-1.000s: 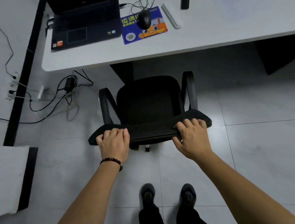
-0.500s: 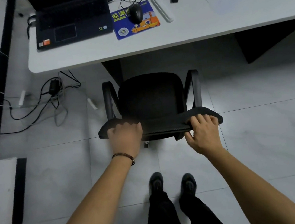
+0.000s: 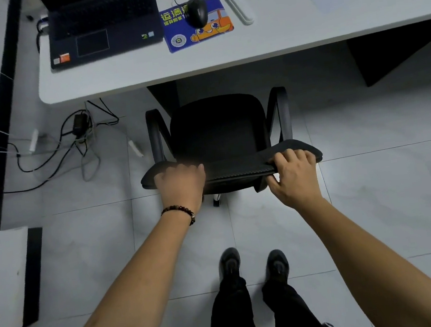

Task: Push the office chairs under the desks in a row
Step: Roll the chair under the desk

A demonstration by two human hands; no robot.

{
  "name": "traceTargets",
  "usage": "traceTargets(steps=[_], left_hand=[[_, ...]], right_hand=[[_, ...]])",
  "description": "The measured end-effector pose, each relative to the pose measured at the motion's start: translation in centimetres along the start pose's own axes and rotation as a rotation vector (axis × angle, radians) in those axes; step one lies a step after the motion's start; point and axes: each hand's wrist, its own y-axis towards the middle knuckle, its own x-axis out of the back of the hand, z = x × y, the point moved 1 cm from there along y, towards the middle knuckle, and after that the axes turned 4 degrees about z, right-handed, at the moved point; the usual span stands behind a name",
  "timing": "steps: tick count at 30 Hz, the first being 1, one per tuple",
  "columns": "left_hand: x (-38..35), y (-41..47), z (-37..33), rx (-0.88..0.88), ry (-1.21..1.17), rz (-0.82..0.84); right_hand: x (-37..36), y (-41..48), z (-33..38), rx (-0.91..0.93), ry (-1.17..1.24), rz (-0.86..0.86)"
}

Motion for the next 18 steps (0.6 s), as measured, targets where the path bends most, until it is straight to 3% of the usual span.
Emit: traceTargets(steps=[6,13,18], left_hand=[[0.5,-0.1,0.1,-0.013,-0.083,0.025],[1.7,-3.1,1.3,-0.152,-0.15,0.108],[3.3,-9.0,0.7,-0.167,-0.49,-0.056]], right_hand=[[0.9,0.3,0.3,-0.02,-0.022,0.048],[3.0,-2.9,2.0,-0.08,0.107,0.194],[4.9,-9.0,3.4,-0.205,0.416,0.02]])
